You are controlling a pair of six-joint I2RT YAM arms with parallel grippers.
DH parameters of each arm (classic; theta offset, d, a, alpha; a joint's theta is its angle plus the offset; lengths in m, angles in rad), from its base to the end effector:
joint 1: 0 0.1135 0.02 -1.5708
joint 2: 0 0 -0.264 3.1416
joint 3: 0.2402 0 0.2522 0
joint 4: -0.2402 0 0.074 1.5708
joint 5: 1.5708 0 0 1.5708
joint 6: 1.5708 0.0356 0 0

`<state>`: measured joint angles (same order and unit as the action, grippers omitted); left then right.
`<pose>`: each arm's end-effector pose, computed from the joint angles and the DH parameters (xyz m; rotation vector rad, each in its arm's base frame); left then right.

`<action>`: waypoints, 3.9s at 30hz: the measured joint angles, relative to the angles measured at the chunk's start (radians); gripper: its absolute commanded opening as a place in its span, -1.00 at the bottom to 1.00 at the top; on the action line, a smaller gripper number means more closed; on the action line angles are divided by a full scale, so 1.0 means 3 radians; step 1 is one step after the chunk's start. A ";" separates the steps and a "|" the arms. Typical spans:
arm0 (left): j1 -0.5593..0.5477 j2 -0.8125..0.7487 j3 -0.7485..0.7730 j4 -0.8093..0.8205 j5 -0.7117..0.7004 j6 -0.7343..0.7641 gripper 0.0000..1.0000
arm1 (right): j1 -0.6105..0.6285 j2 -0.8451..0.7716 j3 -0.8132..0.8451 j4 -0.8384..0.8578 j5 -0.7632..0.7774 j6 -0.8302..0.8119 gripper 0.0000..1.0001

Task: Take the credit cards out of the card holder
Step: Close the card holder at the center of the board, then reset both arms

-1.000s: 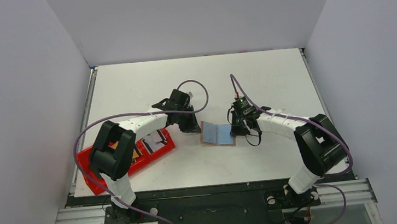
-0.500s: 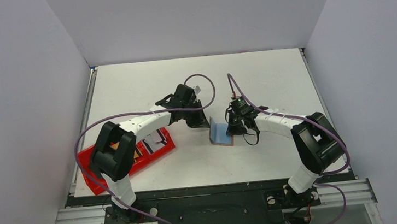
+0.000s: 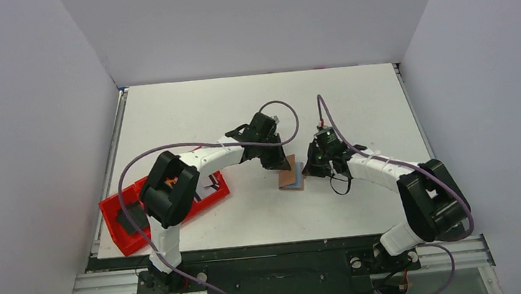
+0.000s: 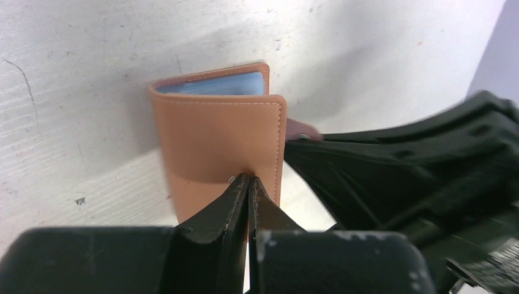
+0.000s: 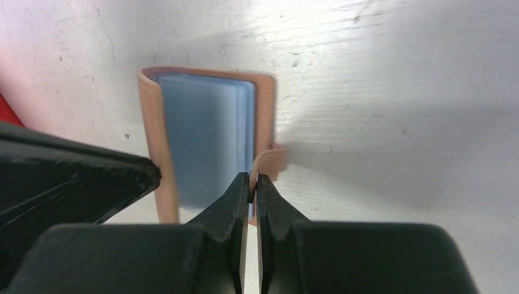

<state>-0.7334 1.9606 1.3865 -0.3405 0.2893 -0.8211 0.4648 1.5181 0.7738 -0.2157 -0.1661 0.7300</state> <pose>0.3086 -0.2917 0.1894 0.0155 2.7226 -0.9316 0.2562 0.1350 0.1659 0.2817 2.6381 0.6529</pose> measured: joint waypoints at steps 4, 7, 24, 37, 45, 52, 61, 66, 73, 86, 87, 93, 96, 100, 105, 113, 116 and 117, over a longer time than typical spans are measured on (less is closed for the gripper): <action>-0.0037 0.0161 0.0067 -0.0003 -0.0028 -0.0053 -1.00 | -0.0109 -0.0203 -0.0144 0.0022 -0.0008 0.0057 -1.00; -0.0067 0.0277 0.0172 -0.0009 -0.0046 -0.0060 -1.00 | -0.0145 -0.0270 -0.0202 0.0024 -0.0009 0.0075 -1.00; -0.0123 0.0385 0.0231 -0.0006 -0.0079 -0.0022 -0.57 | -0.0173 -0.0290 -0.0221 0.0020 -0.0086 0.0037 -1.00; 0.0122 -0.0228 -0.0144 -0.0037 -0.0161 0.0094 -0.77 | -0.0029 0.0010 0.0214 -0.0045 -0.0086 -0.0092 -1.00; 0.0099 0.0020 -0.0184 -0.0009 -0.0075 0.0159 -0.84 | 0.0005 0.0112 0.0291 -0.0100 -0.0083 -0.0127 -1.00; 0.0072 0.0300 0.0023 -0.0034 -0.0017 0.0158 -0.86 | 0.0011 0.0112 0.0291 -0.0141 -0.0070 -0.0127 -1.00; 0.0074 0.0328 0.0056 -0.0062 -0.0003 0.0156 -0.85 | 0.0142 0.0310 0.0397 -0.0097 -0.0090 -0.0145 -1.00; 0.0109 0.0322 0.0043 -0.0071 0.0011 0.0158 -0.80 | 0.0158 0.0469 0.0404 0.0011 -0.0167 -0.0126 -1.00; 0.0206 0.0197 -0.0053 -0.0075 -0.0015 0.0187 -0.64 | 0.0161 0.0549 0.0407 0.0206 -0.0334 -0.0043 -0.68; 0.0534 -0.0665 -0.0229 -0.0148 -0.0056 0.0360 -0.05 | 0.0174 0.0509 0.0556 0.0088 -0.0492 0.0041 -0.03; 0.0566 -0.0725 -0.0229 -0.0158 -0.0056 0.0376 -0.01 | 0.0174 0.0488 0.0599 0.0052 -0.0500 0.0045 0.02; 0.0753 -0.1027 -0.0229 -0.0251 -0.0053 0.0516 0.09 | 0.0153 0.0240 0.0910 -0.0111 -0.0521 0.0051 0.22; 0.0835 -0.1160 -0.0229 -0.0286 -0.0056 0.0587 0.13 | 0.0130 0.0045 0.1020 -0.0158 -0.0505 0.0043 0.27; 0.0905 -0.1369 -0.0229 -0.0336 -0.0108 0.0687 0.16 | 0.0067 -0.0257 0.1039 -0.0211 -0.0384 0.0014 0.32; 0.0949 -0.1667 -0.0230 -0.0352 -0.0233 0.0783 0.20 | 0.0034 -0.0671 0.1034 -0.0266 -0.0126 -0.0029 0.34; 0.1034 -0.1926 -0.0285 -0.0359 -0.0346 0.0863 0.22 | 0.0024 -0.1148 0.0942 -0.0248 0.0149 -0.0043 0.36; 0.1039 -0.1929 -0.0314 -0.0383 -0.0366 0.0874 0.22 | 0.0024 -0.1174 0.0886 -0.0249 0.0191 -0.0042 0.36; 0.1039 -0.1929 -0.0327 -0.0384 -0.0367 0.0876 0.23 | 0.0024 -0.1174 0.0867 -0.0251 0.0197 -0.0041 0.36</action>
